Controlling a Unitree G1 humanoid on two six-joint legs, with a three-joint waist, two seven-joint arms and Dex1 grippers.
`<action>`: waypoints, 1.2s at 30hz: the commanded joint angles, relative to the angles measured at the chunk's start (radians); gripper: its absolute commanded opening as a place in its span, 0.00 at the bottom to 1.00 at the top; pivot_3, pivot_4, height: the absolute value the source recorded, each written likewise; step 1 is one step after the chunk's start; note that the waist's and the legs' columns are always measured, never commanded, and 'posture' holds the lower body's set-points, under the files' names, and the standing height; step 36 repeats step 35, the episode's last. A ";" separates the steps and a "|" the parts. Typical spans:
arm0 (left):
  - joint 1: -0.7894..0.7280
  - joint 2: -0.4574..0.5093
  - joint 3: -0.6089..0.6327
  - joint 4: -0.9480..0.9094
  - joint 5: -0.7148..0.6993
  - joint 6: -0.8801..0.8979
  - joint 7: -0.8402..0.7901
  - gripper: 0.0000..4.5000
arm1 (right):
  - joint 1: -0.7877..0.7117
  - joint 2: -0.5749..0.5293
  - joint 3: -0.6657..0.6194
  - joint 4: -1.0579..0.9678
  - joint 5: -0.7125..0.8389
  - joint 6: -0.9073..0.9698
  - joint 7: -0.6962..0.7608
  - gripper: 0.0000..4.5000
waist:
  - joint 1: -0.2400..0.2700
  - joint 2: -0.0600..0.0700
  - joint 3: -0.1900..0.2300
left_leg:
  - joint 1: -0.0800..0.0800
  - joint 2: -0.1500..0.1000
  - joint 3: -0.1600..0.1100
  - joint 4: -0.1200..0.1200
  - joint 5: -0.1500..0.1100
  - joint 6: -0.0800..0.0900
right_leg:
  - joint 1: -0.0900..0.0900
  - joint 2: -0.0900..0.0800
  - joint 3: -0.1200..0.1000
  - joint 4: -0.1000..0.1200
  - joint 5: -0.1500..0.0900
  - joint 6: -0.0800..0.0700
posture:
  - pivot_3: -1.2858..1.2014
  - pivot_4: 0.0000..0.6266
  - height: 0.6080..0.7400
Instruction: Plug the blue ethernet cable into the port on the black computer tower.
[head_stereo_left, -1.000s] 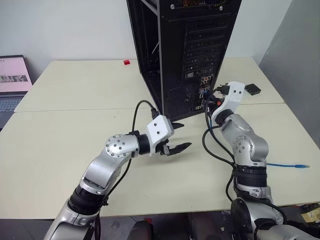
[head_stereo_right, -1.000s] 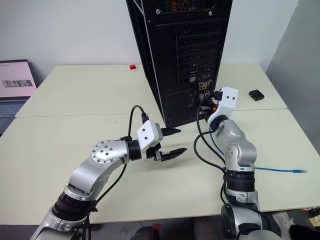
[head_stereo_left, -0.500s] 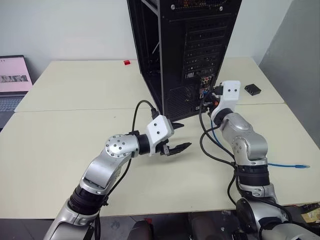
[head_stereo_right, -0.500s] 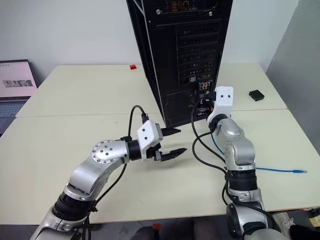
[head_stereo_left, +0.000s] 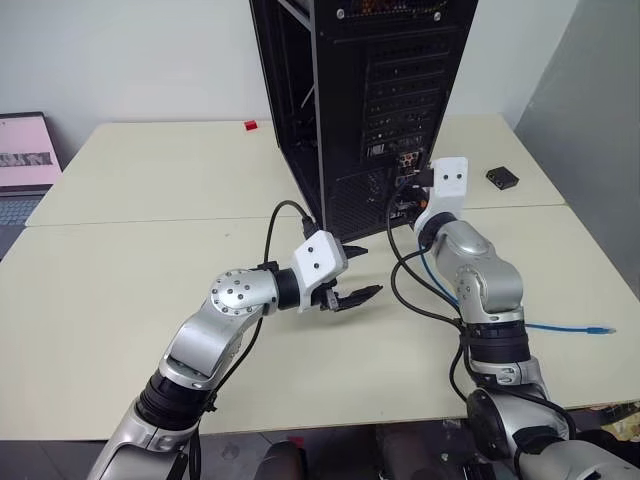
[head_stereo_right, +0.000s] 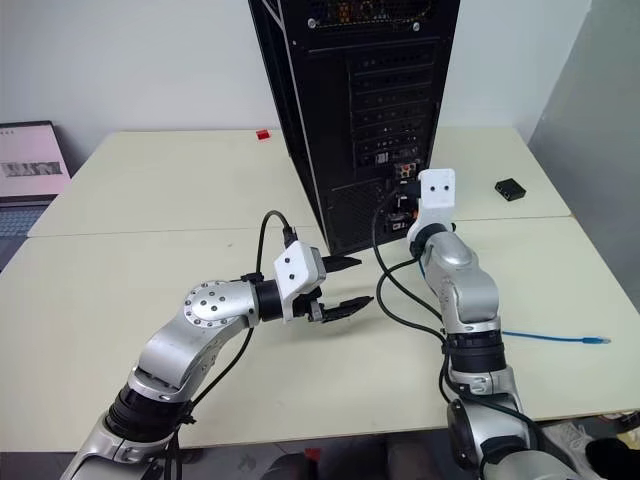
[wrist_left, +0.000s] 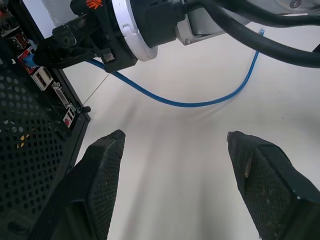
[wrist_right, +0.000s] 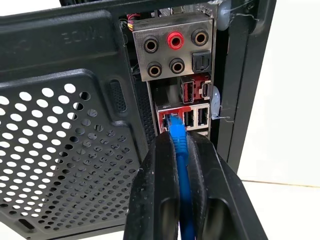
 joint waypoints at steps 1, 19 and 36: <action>0.000 -0.001 0.013 -0.048 0.001 -0.009 0.007 0.77 | -0.051 0.008 0.008 0.004 0.002 -0.027 0.015 0.00 | -0.002 0.000 0.000 | 0.000 0.000 0.000 0.000 0.000 0.000 | 0.000 0.000 0.000 0.000 0.000 0.000 | 0.52 0.24 1.00; -0.026 0.021 0.054 0.010 0.008 0.008 0.015 0.77 | 0.111 -0.154 -0.025 -0.279 0.074 0.153 0.145 0.75 | 0.020 0.000 0.000 | -0.005 -0.001 -0.002 -0.002 0.000 0.000 | -0.002 -0.002 -0.002 -0.003 0.000 0.000 | 0.52 0.24 1.00; -0.208 0.117 0.085 0.234 0.018 -0.040 -0.140 0.77 | 0.221 -0.557 -0.112 -0.426 0.231 0.206 0.487 0.88 | 0.038 0.000 0.001 | -0.004 -0.002 -0.002 -0.001 0.000 0.000 | -0.001 -0.001 -0.004 -0.004 0.000 0.000 | 0.52 0.24 1.00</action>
